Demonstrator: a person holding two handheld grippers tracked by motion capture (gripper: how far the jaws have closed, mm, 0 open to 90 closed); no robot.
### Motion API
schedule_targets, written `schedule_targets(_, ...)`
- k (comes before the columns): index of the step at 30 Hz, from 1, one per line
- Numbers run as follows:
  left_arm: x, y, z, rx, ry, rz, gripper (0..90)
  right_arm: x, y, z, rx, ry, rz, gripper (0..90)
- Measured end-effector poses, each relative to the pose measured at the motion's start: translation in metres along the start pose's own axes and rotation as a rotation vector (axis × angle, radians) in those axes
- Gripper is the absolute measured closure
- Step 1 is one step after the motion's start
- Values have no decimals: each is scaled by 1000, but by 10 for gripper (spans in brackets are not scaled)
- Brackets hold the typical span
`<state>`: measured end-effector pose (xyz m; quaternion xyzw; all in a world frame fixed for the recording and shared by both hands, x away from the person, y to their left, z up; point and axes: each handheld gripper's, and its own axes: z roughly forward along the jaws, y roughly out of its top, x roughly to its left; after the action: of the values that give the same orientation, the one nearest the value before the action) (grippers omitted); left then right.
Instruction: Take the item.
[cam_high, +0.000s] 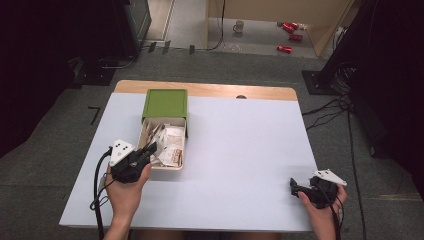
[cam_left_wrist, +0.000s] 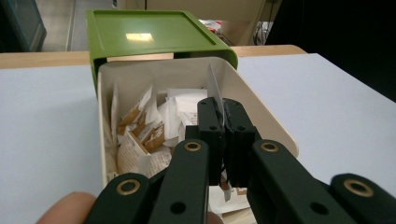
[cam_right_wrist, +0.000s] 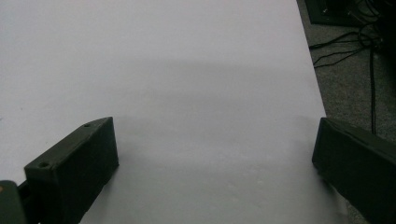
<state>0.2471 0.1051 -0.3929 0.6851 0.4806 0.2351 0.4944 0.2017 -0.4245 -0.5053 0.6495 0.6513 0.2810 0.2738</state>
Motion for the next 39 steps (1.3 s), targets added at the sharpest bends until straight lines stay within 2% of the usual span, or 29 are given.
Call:
schedule_targets(10,9,4,-9,-23,25,-7,889,0,0,0,0,0,0,0)
schedule_targets(16,15,5,-15,-34,56,-7,889,0,0,0,0,0,0,0)
schedule_targets(29,37,7,-30,-58,114,-30,889,0,0,0,0,0,0,0)
schedule_targets(39,57,-3,-34,-62,166,-61,889,0,0,0,1,-1,-1,0)
